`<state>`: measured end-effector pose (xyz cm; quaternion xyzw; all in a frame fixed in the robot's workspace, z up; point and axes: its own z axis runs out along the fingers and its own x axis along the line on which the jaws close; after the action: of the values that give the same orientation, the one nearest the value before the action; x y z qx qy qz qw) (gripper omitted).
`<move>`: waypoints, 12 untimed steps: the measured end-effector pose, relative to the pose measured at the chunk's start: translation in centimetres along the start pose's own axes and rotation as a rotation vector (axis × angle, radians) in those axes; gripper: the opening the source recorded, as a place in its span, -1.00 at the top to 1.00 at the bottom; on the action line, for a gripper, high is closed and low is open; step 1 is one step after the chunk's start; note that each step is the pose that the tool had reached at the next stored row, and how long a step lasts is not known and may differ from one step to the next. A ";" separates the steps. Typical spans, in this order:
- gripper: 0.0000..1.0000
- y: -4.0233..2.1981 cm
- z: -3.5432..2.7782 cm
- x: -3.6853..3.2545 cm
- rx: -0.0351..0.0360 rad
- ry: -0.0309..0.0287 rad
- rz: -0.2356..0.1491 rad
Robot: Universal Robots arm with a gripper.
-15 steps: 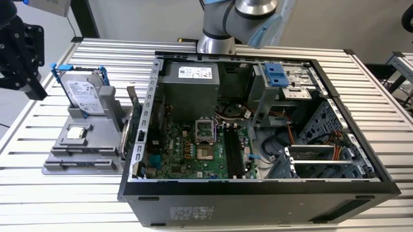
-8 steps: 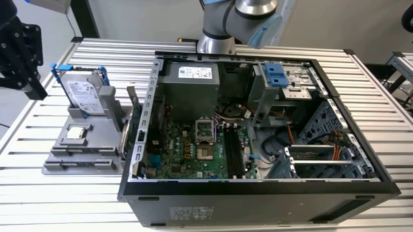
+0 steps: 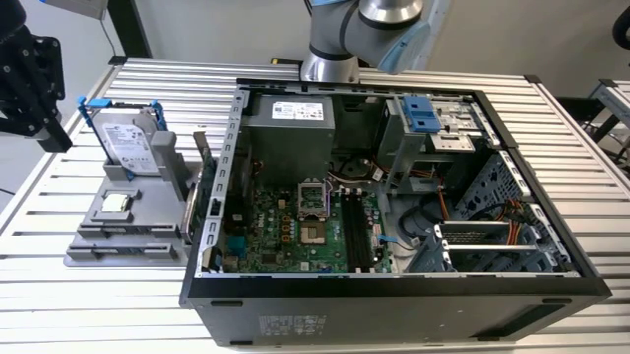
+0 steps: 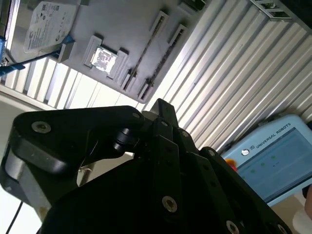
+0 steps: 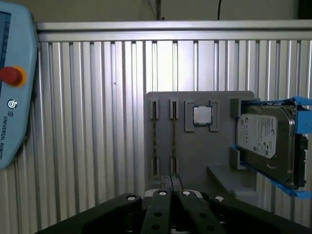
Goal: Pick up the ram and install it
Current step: 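Pick up the ram and move it above insertion slot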
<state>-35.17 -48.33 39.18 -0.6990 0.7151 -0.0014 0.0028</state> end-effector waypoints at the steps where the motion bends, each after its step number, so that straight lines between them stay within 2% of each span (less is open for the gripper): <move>1: 1.00 0.00 0.00 0.00 0.0000 0.0000 -0.001; 4: 1.00 0.00 0.00 -0.02 -0.0014 0.0000 -0.003; 12: 1.00 0.01 0.00 -0.07 -0.0120 0.0003 -0.008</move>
<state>-35.18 -48.26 39.19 -0.7019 0.7123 0.0028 -0.0015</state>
